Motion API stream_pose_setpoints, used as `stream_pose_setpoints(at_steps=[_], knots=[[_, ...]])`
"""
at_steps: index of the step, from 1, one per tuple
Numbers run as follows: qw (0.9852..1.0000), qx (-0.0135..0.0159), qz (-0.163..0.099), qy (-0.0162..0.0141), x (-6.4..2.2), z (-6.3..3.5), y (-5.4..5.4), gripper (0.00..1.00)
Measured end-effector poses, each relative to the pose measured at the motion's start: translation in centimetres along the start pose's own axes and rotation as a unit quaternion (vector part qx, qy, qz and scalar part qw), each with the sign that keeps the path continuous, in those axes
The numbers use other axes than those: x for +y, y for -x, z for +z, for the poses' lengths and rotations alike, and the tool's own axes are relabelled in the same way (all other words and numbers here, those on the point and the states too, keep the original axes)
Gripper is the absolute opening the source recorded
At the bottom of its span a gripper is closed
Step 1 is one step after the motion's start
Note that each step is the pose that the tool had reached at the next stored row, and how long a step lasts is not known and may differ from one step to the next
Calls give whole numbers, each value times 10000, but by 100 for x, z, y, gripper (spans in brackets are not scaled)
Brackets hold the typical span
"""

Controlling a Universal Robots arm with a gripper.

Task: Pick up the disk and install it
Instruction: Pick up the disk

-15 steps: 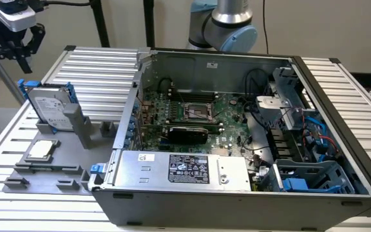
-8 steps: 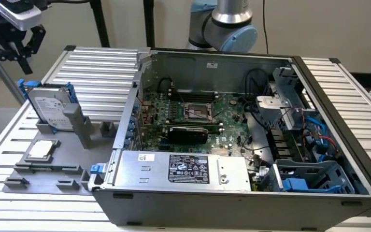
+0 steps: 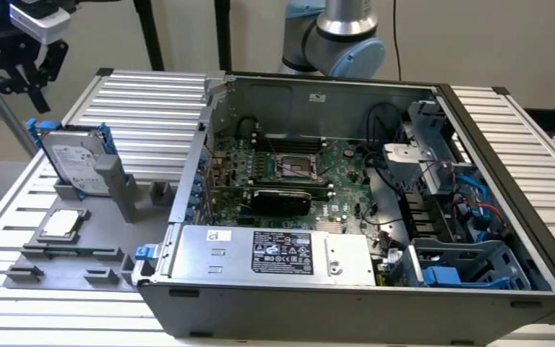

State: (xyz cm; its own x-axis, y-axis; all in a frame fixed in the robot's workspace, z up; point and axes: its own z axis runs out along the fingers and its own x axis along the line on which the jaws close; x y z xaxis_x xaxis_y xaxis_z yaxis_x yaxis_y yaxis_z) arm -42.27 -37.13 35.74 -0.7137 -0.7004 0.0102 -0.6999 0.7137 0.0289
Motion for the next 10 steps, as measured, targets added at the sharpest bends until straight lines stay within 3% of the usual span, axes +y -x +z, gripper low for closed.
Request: stream_pose_setpoints(at_steps=[5, 10], knots=[[9990, 13, -455, -5, -1, 18, 0, 0], [9958, 26, -912, -9, -1, 37, 0, 0]])
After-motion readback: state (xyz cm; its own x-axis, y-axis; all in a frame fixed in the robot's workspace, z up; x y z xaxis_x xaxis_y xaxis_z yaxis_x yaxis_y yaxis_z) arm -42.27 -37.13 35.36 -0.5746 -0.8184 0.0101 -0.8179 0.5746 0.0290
